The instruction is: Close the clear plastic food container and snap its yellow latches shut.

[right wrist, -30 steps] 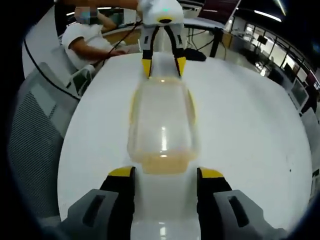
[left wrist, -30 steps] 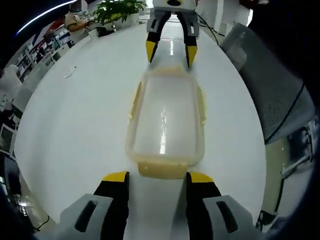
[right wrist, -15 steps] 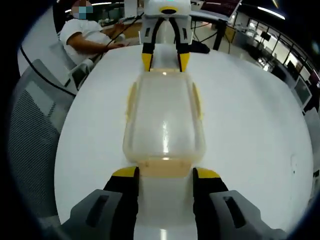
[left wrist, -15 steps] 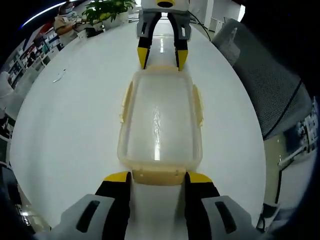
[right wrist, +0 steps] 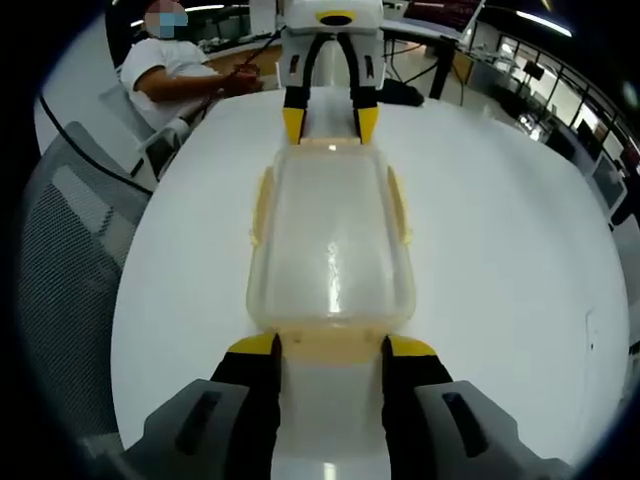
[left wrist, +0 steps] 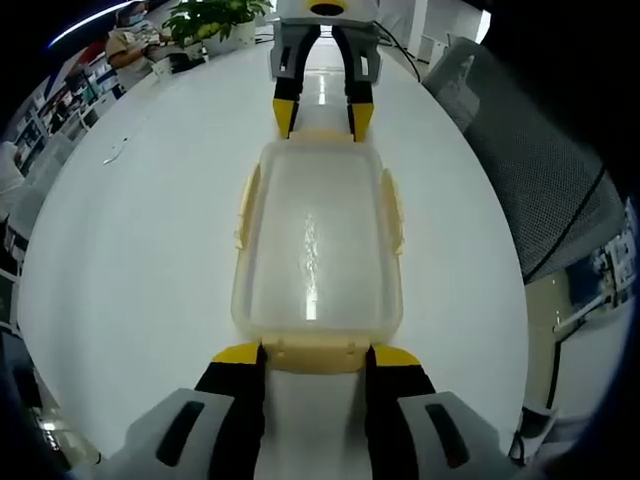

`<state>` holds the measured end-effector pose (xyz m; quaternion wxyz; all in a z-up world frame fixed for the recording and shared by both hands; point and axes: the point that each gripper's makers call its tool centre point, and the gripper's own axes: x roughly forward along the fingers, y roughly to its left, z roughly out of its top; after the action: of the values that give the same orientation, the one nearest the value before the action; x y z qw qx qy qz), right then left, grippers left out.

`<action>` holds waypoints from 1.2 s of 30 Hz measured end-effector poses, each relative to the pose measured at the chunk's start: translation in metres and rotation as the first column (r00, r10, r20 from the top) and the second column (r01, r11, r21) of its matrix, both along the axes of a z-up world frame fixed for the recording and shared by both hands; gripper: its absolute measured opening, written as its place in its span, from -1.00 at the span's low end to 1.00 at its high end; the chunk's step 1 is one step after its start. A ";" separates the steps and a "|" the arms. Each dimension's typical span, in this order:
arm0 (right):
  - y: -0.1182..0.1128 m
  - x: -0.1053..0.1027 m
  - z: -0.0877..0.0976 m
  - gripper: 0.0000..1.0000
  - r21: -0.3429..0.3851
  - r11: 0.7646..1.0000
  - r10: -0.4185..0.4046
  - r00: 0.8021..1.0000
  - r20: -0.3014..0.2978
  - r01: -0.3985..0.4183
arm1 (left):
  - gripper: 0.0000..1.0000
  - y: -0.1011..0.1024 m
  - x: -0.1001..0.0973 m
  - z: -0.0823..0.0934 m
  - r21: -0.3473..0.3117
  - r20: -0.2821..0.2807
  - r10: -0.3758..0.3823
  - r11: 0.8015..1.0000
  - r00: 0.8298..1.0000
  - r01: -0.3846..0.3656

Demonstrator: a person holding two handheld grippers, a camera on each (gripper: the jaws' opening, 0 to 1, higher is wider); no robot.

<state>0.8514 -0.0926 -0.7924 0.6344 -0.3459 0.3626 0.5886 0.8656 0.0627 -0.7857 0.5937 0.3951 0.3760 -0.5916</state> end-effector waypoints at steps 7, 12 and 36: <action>-0.001 -0.006 0.003 -0.31 0.000 1.000 0.006 1.000 -0.019 -0.006 | -0.36 0.000 -0.004 0.001 0.014 -0.002 -0.001 1.000 1.000 0.001; 0.000 -0.009 0.008 -0.31 0.006 1.000 0.012 1.000 -0.021 -0.012 | -0.36 0.002 -0.008 0.005 0.016 -0.003 -0.001 1.000 1.000 0.001; -0.008 -0.021 0.042 -0.31 0.016 0.998 0.056 0.998 -0.009 -0.056 | -0.36 -0.006 -0.025 0.043 0.032 0.025 0.007 0.999 1.000 -0.008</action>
<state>0.8308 -0.1010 -0.7505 0.6187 -0.3481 0.3510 0.6106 0.8405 0.0571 -0.7431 0.5940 0.4106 0.3796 -0.5783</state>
